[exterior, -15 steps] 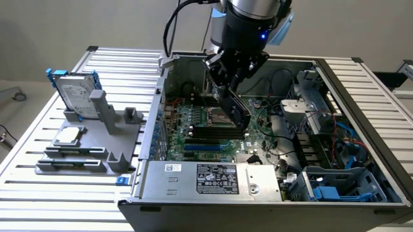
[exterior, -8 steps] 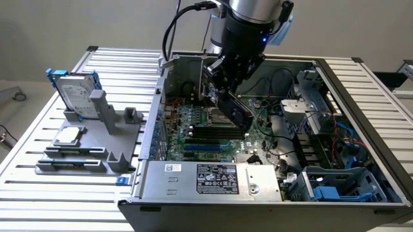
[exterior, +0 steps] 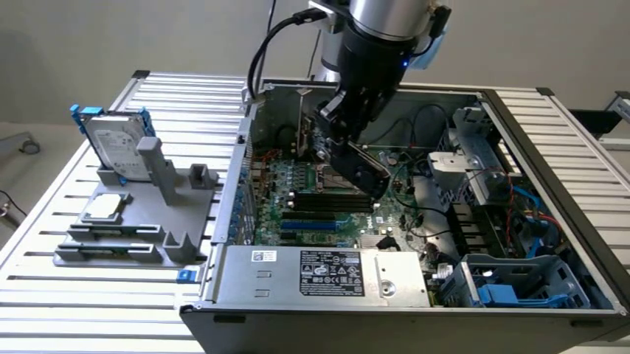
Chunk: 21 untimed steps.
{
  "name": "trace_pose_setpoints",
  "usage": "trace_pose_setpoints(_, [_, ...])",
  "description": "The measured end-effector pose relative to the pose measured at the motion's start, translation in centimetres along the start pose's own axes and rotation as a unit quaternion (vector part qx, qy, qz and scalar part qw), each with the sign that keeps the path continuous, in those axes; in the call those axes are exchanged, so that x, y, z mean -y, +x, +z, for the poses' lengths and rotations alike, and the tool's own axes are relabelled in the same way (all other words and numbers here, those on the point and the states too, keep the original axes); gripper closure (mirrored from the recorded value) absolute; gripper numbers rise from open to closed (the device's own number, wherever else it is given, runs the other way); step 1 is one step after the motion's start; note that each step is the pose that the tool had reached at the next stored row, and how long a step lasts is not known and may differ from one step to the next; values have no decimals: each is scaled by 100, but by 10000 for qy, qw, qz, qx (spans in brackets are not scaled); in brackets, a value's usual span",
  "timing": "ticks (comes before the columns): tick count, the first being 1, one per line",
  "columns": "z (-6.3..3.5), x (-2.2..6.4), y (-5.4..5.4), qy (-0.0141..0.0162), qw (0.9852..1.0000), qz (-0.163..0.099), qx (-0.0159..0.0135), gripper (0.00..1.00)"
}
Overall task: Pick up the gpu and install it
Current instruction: 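Insert the gpu into the slot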
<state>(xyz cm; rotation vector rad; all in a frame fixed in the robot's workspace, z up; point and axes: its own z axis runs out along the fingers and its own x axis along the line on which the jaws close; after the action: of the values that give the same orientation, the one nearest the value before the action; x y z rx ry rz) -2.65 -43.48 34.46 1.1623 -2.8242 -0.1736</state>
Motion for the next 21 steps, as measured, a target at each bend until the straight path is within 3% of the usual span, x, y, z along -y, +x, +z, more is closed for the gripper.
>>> trace_pose_setpoints(5, [19, 3, 0, -11, 9990, -453, -24, 73])
trace_pose_setpoints(10, [35, 5, -1, -24, 9960, -897, -44, 73])
trace_pose_setpoints(16, [57, 8, -2, -37, 9895, -1445, -83, 73])
trace_pose_setpoints(21, [75, 11, -2, -51, 9818, -1897, -112, 73])
